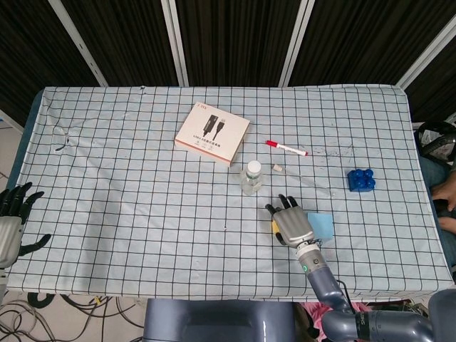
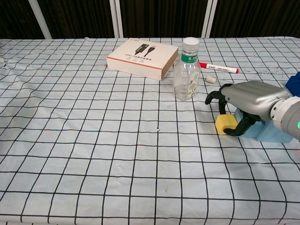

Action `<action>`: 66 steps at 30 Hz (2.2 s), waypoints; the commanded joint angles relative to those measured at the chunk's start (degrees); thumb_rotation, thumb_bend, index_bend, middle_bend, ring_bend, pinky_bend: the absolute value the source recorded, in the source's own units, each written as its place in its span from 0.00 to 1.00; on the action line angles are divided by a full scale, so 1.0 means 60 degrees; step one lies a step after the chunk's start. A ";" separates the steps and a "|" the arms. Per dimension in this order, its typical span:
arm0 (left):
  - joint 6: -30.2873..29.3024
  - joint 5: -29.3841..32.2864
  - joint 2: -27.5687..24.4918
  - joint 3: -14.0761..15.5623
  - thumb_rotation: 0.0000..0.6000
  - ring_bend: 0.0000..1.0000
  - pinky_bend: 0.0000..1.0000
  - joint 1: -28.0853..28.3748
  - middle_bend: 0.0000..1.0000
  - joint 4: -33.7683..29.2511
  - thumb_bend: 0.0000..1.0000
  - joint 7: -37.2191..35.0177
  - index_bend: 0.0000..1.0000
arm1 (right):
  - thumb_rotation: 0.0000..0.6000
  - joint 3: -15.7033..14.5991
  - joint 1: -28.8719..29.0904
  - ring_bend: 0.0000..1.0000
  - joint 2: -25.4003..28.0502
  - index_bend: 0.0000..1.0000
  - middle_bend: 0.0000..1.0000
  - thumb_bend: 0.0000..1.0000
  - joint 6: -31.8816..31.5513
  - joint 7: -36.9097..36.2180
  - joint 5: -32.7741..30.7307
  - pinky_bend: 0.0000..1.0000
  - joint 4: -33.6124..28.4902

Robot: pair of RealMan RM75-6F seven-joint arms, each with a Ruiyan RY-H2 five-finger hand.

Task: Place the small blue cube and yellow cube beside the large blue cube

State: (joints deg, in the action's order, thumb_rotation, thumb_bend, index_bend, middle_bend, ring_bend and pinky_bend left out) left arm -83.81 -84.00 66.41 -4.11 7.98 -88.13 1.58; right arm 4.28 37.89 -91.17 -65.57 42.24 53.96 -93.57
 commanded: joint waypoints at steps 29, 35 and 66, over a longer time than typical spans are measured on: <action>0.0006 -0.0018 -0.0023 0.0021 1.00 0.00 0.00 -0.0009 0.04 -0.0016 0.15 -0.0027 0.17 | 1.00 0.0134 0.0009 0.05 -0.0171 0.20 0.33 0.26 -0.0043 -0.0007 0.0103 0.11 -0.0121; 0.0012 -0.0011 -0.0030 0.0020 1.00 0.00 0.00 -0.0009 0.03 -0.0026 0.15 -0.0023 0.17 | 1.00 0.0130 -0.0014 0.05 -0.0167 0.20 0.33 0.26 -0.0061 -0.0037 0.0151 0.11 -0.0186; 0.0008 0.0027 -0.0003 0.0001 1.00 0.00 0.00 -0.0012 0.04 -0.0004 0.15 0.0027 0.17 | 1.00 -0.0530 -0.0196 0.05 0.0132 0.20 0.36 0.26 0.0126 -0.0029 0.1333 0.11 -0.0363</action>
State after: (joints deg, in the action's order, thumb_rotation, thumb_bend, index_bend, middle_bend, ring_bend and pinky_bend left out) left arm -83.76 -83.84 66.39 -4.10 7.91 -88.16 1.74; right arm 1.12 36.73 -90.40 -64.90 42.06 62.02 -95.82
